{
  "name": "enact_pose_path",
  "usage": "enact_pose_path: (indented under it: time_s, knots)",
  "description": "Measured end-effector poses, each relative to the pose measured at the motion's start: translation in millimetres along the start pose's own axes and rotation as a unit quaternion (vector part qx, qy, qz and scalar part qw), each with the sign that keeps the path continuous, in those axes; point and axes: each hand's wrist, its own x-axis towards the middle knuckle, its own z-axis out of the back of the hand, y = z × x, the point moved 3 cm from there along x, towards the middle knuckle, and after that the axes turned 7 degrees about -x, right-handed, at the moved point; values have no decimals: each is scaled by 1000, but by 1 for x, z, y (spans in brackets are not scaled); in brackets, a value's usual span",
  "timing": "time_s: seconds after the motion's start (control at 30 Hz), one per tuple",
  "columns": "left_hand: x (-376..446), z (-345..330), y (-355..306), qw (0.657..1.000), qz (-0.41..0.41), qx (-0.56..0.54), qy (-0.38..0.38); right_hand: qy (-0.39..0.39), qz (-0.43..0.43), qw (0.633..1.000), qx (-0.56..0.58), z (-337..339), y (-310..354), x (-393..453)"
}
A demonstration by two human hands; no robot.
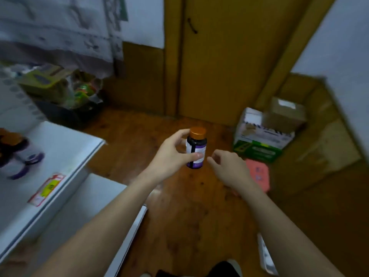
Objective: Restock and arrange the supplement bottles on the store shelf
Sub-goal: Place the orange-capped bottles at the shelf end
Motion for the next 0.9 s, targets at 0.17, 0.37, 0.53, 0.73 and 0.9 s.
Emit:
enact_pose_path:
  time_s: [0.17, 0.37, 0.53, 0.73, 0.9]
  knots:
    - [30, -147, 0, 993, 11, 9, 116, 15, -118, 992, 38, -6, -150, -42]
    - [49, -333, 31, 976, 49, 35, 208, 64, -251, 961, 97, -50, -328, -113]
    - [55, -467, 94, 954, 97, 67, 277, 90, -361, 918, 140, -110, -444, -178]
    - [57, -581, 213, 910, 156, 130, 362, 123, -440, 870, 188, -230, -525, -204]
    - [58, -664, 356, 872, 184, 176, 418, 160, -453, 853, 203, -391, -593, -193]
